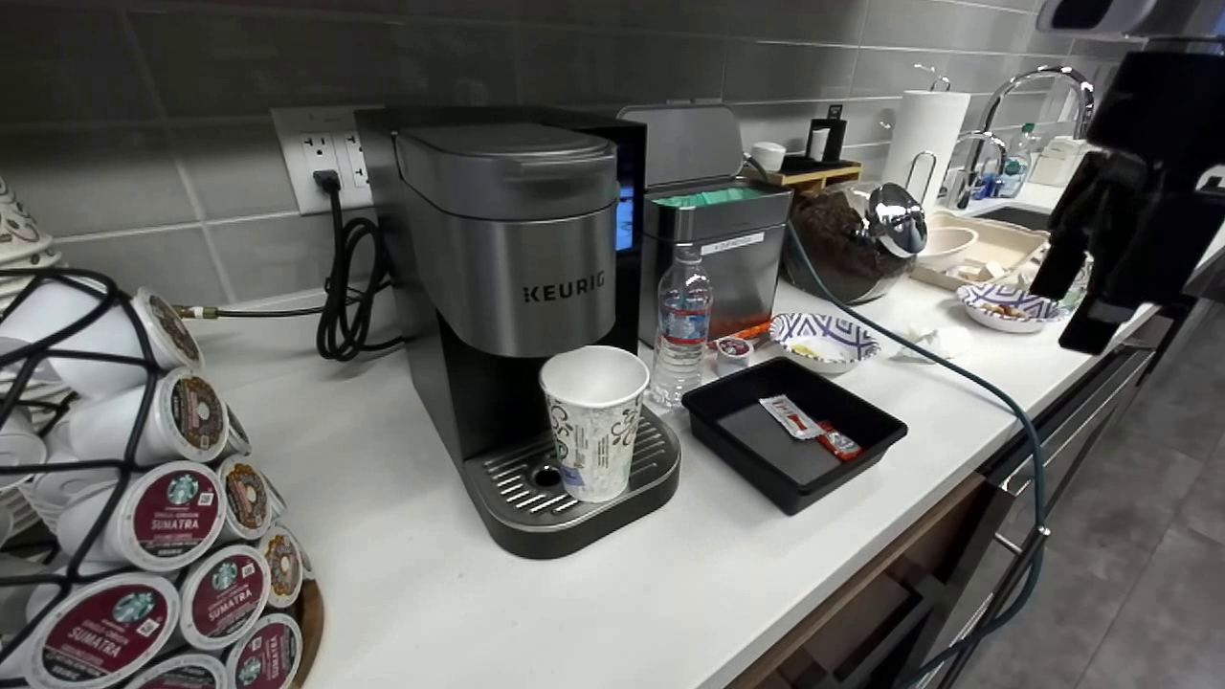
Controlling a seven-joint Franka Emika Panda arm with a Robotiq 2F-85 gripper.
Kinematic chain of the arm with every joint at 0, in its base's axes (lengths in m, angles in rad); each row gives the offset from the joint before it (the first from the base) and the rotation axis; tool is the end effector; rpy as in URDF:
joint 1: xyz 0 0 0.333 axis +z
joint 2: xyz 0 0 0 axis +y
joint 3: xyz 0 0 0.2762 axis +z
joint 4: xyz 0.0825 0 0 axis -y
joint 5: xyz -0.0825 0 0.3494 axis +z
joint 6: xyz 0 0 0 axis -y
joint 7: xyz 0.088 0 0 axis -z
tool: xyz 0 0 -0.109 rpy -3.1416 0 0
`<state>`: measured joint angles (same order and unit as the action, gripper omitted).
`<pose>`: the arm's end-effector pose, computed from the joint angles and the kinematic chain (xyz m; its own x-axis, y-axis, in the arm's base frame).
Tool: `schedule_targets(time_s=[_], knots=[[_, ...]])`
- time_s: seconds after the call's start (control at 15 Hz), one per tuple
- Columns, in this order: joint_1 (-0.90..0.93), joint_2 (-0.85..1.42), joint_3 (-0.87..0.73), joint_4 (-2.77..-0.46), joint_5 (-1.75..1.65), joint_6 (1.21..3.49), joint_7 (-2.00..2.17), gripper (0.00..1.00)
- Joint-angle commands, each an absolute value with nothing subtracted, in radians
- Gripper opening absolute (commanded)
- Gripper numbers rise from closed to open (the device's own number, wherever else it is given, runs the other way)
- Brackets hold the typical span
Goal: Move the salt sachet to the right
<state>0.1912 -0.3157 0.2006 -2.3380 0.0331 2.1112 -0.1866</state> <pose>0.4062 0.1721 0.4393 0.8462 0.5273 0.0761 0.5252 -0.8497 0.0471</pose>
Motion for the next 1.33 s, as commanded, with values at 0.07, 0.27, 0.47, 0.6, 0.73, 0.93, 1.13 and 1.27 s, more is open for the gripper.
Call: schedule_targets(time_s=[0.07,0.27,0.47,0.6,0.73,0.93,1.13,1.27], knots=[[0.219,-0.308,0.203,-2.334,0.024,2.112,-0.167,1.00],[0.211,-0.310,0.182,-2.334,0.025,2.112,-0.175,1.00],[0.222,-0.225,0.206,-2.360,-0.006,2.376,-0.189,1.00],[0.226,-0.151,0.217,-2.356,-0.064,2.497,-0.235,1.00],[0.221,-0.079,0.221,-2.342,-0.132,2.569,-0.270,1.00],[0.207,0.012,0.215,-2.304,-0.256,2.586,-0.307,1.00],[0.205,0.082,0.205,-2.246,-0.374,2.549,-0.297,1.00],[0.210,0.122,0.202,-2.220,-0.387,2.540,-0.296,1.00]])
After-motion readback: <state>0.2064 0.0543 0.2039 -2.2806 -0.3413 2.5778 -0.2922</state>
